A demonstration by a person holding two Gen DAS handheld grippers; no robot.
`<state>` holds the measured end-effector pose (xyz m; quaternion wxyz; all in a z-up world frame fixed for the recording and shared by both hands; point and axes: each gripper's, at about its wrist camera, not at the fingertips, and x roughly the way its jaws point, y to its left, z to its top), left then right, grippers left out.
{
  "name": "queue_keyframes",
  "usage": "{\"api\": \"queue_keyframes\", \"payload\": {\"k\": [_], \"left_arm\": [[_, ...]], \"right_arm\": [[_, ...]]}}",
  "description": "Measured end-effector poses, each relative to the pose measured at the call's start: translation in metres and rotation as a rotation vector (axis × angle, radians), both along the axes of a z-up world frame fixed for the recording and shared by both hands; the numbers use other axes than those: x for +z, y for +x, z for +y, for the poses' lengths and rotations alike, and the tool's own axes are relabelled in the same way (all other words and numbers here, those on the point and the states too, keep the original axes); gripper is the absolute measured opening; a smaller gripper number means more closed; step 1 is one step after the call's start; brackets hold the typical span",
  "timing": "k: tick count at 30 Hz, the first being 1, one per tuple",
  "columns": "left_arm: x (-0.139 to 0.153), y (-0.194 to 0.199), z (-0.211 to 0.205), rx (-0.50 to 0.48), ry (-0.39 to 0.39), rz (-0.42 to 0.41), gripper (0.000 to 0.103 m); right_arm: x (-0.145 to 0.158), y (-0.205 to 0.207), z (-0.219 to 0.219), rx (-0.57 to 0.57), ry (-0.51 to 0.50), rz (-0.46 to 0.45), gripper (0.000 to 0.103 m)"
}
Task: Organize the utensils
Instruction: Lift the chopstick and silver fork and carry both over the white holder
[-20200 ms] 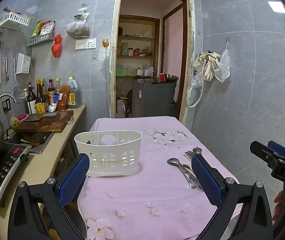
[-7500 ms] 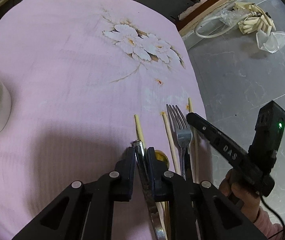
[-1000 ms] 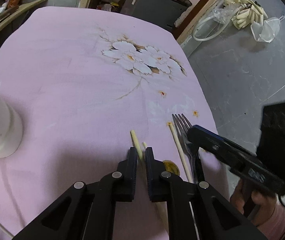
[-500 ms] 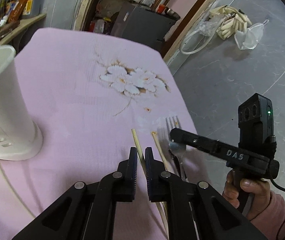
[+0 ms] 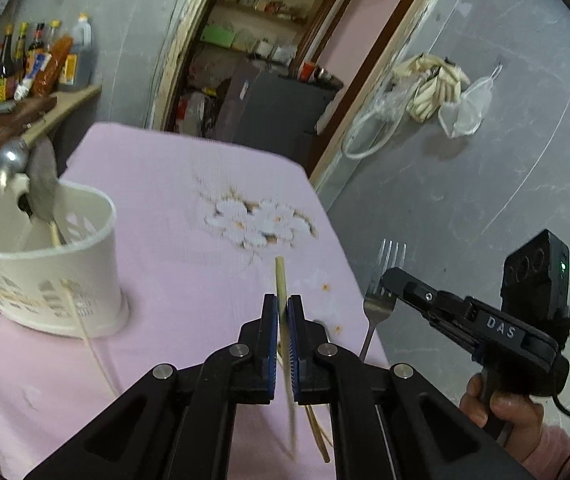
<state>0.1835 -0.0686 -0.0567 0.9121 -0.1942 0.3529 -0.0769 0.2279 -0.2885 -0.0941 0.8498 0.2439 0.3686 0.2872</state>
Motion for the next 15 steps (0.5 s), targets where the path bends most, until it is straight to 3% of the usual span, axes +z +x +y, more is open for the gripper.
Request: {"api": "queue_keyframes", "payload": {"k": [7,15], "left_arm": [[0.054,-0.012,0.043,0.053,0.015,-0.122,0.005],[0.114,-0.016,0.124,0.134,0.046,-0.242,0.005]], "right_arm": [[0.054,-0.011,0.04,0.012,0.084,-0.117,0.002],[0.115,-0.01,0.108,0.07,0.205,-0.268,0.002]]}}
